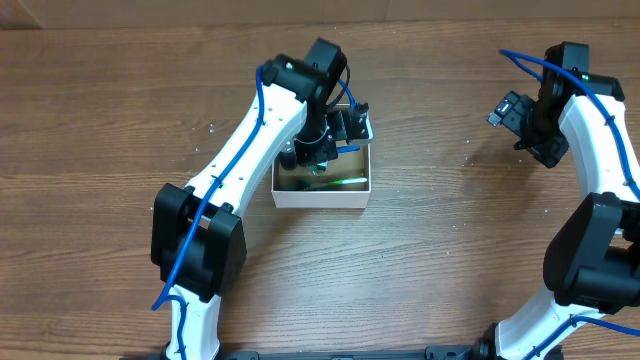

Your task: Pack container

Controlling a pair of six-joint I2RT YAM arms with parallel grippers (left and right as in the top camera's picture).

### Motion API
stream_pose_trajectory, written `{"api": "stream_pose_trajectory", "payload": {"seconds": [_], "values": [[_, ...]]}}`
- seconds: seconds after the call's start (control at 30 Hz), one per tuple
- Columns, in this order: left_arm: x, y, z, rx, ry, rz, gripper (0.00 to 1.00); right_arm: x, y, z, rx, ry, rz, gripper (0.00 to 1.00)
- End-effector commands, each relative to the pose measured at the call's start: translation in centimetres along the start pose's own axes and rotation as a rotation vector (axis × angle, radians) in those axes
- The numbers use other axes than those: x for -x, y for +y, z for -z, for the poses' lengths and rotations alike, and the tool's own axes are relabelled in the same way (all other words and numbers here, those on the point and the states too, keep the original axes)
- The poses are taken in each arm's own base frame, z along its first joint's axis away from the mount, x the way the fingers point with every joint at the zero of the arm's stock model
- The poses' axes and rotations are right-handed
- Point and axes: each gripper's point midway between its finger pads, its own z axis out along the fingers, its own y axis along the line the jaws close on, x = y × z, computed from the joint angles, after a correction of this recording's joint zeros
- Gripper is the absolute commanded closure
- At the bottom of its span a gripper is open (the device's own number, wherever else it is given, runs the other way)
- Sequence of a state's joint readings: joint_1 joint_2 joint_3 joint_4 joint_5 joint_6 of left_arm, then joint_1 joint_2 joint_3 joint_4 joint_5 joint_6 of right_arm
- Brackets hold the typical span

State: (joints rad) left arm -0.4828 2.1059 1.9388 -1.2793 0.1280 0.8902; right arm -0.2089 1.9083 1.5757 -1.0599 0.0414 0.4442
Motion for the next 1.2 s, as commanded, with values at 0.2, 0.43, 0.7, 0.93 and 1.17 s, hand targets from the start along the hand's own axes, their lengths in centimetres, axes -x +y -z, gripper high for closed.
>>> {"api": "stream_pose_trajectory", "payload": {"seconds": [0.2, 0.43, 0.7, 0.93, 1.17], "values": [[-1.7, -0.4, -7.8, 0.007, -0.013, -0.026, 0.68, 0.8, 0.3, 0.6, 0.006, -0.029, 0.0, 0.0], [1.2, 1.8, -4.0, 0.086, -0.078, 0.013, 0.26, 0.8, 0.3, 0.6, 0.006, -0.029, 0.0, 0.0], [5.4, 3.1, 5.1, 0.184, -0.171, 0.044, 0.3, 0.8, 0.3, 0.6, 0.006, -0.029, 0.0, 0.0], [-3.0, 7.9, 20.8, 0.402, -0.312, 0.84, 0.2, 0.8, 0.3, 0.6, 0.006, -0.029, 0.0, 0.0], [-10.1, 8.6, 23.3, 0.343, -0.38, 1.326, 0.0, 0.8, 0.3, 0.6, 0.006, -0.029, 0.0, 0.0]]}}
